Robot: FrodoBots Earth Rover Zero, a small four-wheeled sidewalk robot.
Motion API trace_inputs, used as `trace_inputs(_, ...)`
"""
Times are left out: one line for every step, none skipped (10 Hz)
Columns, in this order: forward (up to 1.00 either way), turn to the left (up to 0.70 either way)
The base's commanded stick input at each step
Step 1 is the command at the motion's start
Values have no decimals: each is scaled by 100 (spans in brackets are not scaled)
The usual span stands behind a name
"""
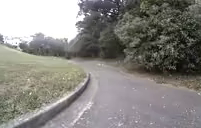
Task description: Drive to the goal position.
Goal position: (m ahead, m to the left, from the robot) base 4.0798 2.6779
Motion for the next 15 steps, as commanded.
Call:
trace_inputs(100,-40)
trace_inputs(100,-40)
trace_inputs(100,-40)
trace_inputs(100,-40)
trace_inputs(100,-31)
trace_inputs(100,-12)
trace_inputs(100,-5)
trace_inputs(100,0)
trace_inputs(100,0)
trace_inputs(100,0)
trace_inputs(100,0)
trace_inputs(100,0)
trace_inputs(100,0)
trace_inputs(100,0)
trace_inputs(100,0)
